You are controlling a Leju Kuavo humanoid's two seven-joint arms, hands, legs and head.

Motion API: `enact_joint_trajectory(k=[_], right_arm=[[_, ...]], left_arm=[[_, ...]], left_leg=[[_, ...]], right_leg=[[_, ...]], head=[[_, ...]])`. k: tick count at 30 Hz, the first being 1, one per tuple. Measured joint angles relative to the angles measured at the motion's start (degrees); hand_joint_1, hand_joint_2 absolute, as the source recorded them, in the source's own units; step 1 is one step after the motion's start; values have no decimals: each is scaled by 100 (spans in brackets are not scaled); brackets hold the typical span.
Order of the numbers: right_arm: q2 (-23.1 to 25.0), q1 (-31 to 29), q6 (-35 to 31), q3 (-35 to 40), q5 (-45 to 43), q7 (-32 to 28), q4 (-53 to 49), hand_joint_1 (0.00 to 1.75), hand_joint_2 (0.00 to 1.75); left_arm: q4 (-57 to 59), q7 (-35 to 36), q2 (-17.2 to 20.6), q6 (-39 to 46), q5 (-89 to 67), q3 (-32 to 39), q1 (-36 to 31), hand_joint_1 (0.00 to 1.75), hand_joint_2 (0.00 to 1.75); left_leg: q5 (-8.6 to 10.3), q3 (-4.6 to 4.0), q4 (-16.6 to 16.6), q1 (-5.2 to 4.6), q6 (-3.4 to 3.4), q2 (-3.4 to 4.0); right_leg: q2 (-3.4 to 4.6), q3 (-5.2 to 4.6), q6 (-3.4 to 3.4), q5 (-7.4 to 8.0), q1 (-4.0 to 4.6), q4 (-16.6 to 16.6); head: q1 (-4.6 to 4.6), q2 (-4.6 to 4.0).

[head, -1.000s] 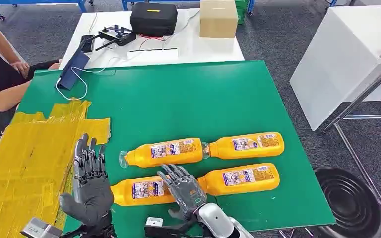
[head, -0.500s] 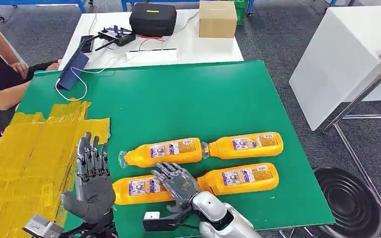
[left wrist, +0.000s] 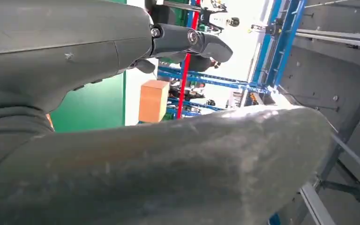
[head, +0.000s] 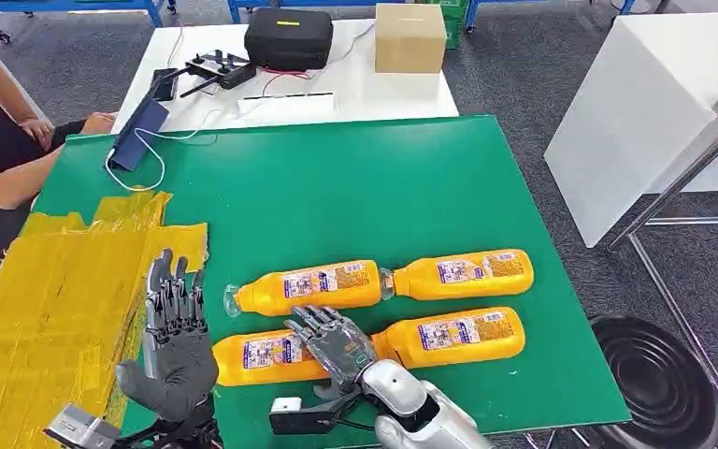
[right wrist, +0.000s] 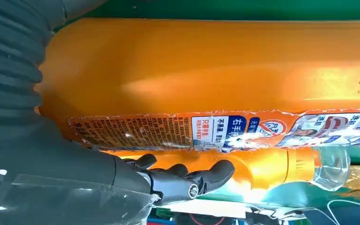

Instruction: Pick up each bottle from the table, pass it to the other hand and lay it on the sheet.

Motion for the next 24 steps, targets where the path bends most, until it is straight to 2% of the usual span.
enact_joint_trajectory(k=[18,19,22,24], right_arm=[[2,-8,0,11,0,0,13,0,175],[2,-10,0,15,0,0,13,175,175],[2,-19,4,35,0,0,17,175,175],[-41,-82,378,95,-313,-11,96,175,175]], left_arm=[[11,0,0,0,0,0,-2,0,0],[9,0,0,0,0,0,-2,0,0],[11,0,0,2,2,0,-2,0,0],[-44,0,-7,526,294,15,13,0,0]], left_leg=[[0,4,0,0,0,0],[0,4,0,0,0,0],[0,5,0,0,0,0],[-1,7,-1,0,0,15]], right_leg=[[0,3,0,0,0,0],[0,4,0,0,0,0],[0,4,0,0,0,0],[12,6,-1,1,0,0]], head=[[0,0],[0,0],[0,0],[0,0]])
